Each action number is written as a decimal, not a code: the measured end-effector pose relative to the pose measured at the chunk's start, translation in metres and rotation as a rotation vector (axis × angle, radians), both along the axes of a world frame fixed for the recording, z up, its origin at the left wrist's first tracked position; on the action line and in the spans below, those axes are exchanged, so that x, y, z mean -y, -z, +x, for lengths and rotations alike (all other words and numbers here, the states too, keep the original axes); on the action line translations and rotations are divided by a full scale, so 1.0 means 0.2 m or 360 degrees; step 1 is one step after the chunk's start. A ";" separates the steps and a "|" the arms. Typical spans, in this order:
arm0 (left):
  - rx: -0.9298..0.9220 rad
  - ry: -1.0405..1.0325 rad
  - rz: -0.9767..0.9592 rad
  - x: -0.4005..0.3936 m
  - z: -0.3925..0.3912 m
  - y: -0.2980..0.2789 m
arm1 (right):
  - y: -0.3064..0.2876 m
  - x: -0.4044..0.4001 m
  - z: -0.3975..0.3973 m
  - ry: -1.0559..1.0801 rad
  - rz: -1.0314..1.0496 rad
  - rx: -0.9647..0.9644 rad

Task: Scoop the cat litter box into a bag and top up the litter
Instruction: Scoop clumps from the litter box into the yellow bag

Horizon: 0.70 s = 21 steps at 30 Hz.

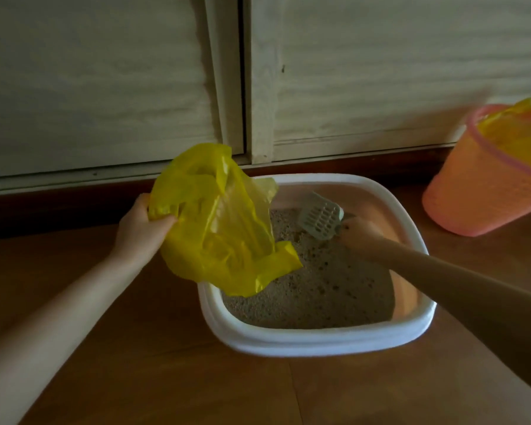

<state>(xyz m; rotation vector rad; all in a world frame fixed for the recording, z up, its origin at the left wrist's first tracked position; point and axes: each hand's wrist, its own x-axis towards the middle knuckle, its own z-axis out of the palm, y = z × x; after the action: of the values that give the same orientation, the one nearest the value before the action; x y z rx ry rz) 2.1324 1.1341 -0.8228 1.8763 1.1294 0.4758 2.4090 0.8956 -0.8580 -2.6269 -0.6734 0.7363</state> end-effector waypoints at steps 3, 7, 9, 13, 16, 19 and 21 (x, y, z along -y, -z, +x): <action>0.0063 -0.0065 -0.0072 -0.04 0.00 0.02 | 0.03 0.08 0.06 0.0030 -0.0059 0.0240; 0.0144 -0.0127 -0.0151 -0.09 0.01 0.01 | 0.06 0.07 0.08 -0.0032 -0.0142 0.0278; 0.0162 -0.0161 -0.0172 -0.11 0.00 0.01 | 0.08 0.04 0.07 -0.0145 -0.0193 0.0228; 0.0164 -0.0226 -0.0177 -0.15 -0.05 -0.01 | 0.12 -0.04 0.01 -0.0332 -0.0231 0.0142; 0.0145 -0.0286 -0.0165 -0.19 -0.09 -0.04 | 0.15 -0.11 -0.06 -0.0366 -0.0177 0.0034; 0.0097 -0.0319 -0.0110 -0.21 -0.14 -0.06 | 0.18 -0.16 -0.11 -0.0424 -0.0109 -0.0116; 0.0069 -0.0341 -0.0061 -0.23 -0.18 -0.07 | 0.16 -0.17 -0.14 -0.0540 -0.0112 -0.0135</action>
<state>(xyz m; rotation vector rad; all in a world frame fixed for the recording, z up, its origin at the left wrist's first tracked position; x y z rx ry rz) 2.0968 1.1795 -0.8080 1.7123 1.3080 0.6076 2.3810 0.9304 -0.8905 -2.5541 -1.1027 0.9759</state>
